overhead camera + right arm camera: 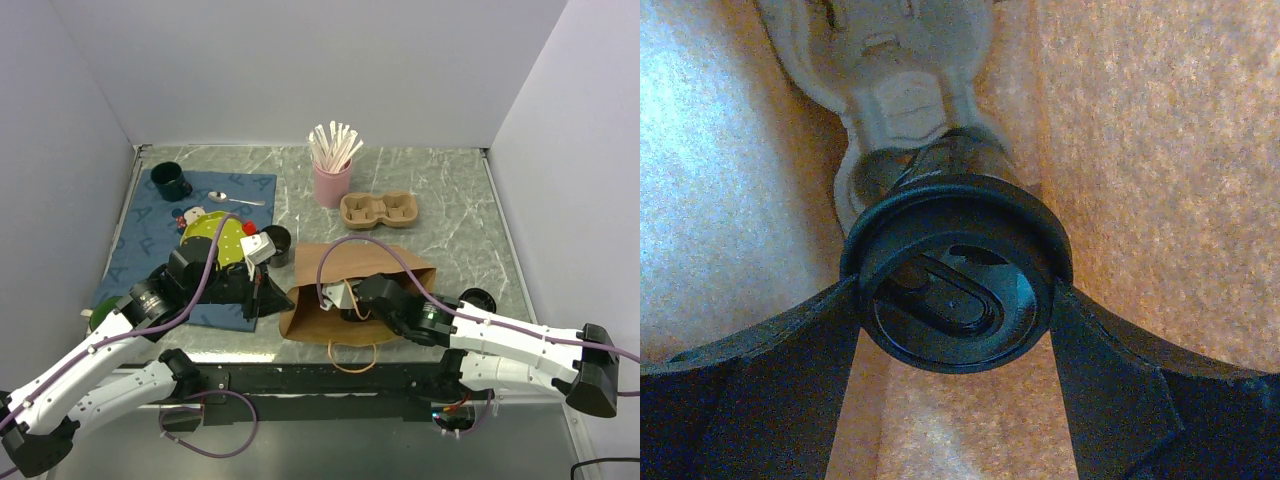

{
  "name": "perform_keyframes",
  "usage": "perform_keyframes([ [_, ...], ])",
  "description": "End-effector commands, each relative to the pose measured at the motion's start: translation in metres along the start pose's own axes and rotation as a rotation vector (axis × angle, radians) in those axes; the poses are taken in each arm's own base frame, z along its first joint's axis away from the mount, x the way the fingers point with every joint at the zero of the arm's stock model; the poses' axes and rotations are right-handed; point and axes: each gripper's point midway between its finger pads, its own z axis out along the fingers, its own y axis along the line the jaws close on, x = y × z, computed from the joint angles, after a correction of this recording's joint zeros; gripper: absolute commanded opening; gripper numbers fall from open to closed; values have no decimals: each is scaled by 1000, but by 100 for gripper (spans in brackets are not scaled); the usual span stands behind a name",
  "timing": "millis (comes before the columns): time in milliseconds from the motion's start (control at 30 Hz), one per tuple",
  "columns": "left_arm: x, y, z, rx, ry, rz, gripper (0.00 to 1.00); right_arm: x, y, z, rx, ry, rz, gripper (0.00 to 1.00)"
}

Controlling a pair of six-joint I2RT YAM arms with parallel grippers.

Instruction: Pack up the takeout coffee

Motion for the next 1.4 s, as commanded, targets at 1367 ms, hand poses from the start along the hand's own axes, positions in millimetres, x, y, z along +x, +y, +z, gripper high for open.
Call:
perform_keyframes([
  [1367,-8,-4,3,19,-14,64,1,-48,6,-19,-212,-157,79,49],
])
